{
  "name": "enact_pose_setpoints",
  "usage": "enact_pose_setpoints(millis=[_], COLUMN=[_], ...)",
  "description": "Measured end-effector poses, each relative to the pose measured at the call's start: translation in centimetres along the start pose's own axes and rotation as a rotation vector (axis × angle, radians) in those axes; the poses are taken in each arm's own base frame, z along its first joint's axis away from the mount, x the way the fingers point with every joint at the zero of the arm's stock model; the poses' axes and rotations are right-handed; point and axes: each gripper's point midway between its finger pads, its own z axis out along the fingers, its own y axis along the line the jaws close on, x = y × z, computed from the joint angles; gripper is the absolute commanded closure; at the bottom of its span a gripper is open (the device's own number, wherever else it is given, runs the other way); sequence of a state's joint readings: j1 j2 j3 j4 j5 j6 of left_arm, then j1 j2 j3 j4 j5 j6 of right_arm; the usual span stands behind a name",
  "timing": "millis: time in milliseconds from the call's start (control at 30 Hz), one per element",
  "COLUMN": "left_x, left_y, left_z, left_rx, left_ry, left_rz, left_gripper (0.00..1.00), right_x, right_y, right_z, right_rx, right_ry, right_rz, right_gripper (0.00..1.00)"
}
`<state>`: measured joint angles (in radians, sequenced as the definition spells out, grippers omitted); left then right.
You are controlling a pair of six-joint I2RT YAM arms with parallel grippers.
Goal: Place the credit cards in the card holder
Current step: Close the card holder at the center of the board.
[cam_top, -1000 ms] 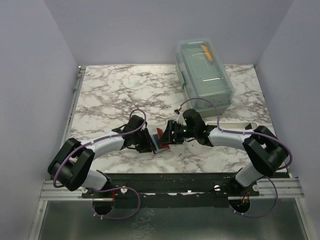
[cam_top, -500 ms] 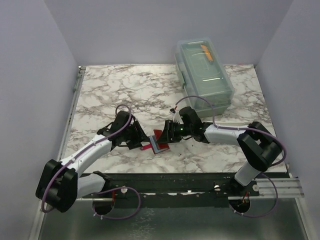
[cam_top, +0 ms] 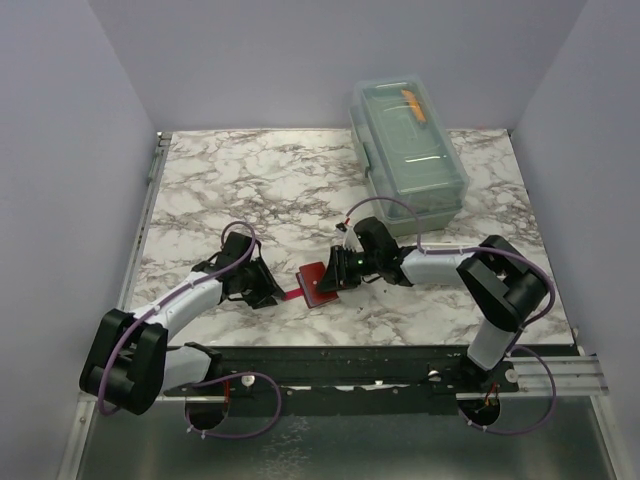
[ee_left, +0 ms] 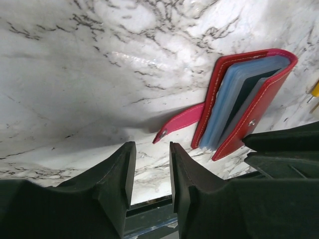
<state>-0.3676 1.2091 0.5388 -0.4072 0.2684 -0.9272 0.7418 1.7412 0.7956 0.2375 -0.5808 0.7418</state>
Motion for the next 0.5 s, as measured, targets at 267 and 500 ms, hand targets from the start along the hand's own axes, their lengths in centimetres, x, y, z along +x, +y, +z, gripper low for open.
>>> enact_pose_setpoints(millis=[267,500], left_x=[0.5,0.5], left_y=[0.4,0.2], left_z=[0.7,1.2], left_rx=[0.024,0.058], left_ry=[0.008,0.002], left_rz=[-0.006,-0.001], left_gripper=[0.66,0.77], right_x=[0.4,0.5], right_y=[-0.5,-0.7], right_z=[0.3,0.4], right_rx=[0.005,0.005], right_ry=[0.015,0.023], right_rz=[-0.002,-0.002], right_gripper=[0.75,0.78])
